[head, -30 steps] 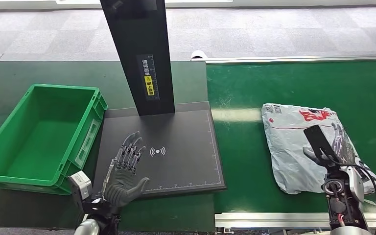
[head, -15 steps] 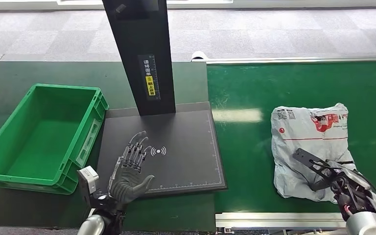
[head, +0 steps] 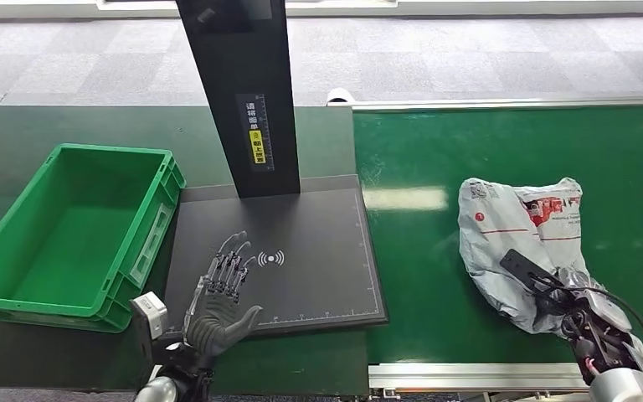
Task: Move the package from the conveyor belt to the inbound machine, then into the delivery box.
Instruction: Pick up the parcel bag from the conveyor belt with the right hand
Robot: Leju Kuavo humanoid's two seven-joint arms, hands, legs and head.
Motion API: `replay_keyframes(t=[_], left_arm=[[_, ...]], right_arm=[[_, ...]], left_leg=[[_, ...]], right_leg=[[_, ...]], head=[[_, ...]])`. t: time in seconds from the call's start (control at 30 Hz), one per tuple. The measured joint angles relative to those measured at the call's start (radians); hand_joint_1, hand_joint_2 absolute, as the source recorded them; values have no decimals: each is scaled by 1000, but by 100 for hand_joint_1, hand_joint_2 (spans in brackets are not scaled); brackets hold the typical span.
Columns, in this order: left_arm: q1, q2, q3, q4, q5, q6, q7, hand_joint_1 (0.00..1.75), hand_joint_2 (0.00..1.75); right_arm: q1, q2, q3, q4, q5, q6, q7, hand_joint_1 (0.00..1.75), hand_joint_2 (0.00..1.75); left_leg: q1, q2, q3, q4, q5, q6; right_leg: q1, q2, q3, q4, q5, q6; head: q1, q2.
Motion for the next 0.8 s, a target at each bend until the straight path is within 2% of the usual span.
replay_keyframes(t=[0.13, 0.33, 0.47, 0.67, 0.8], left_arm=[[9, 2, 2, -19, 2, 0, 0, 0, 175], [14, 3, 3, -31, 7, 0, -1, 0, 175], [16, 3, 5, -39, 10, -1, -5, 0, 175], [14, -7, 13, -43, 17, 22, -47, 0, 175], [3, -20, 18, -57, 36, 63, -77, 0, 175]], right_arm=[[5, 18, 0, -48, -29, -59, -67, 175, 175], [12, 39, 0, -101, -42, -109, -101, 175, 175], [53, 54, 0, -193, -45, -302, -155, 175, 175], [192, 86, -13, -492, -52, -612, -285, 175, 175], [302, 152, -56, -724, 3, -705, -432, 175, 175]], left_leg=[[0, 0, -1, 0, 0, 0], [0, -1, -3, 0, 0, 0], [0, -1, -5, 0, 0, 0], [0, -1, -7, 0, 0, 0], [1, -1, -9, 0, 0, 0]], right_leg=[[0, 0, -2, 1, 0, 0], [0, 0, -4, 2, 0, 0], [0, 0, -6, 2, 0, 0], [0, 0, -9, 2, 0, 0], [1, -1, -10, 2, 0, 0]], head=[[0, 0], [0, 0], [0, 0], [0, 0], [0, 0]])
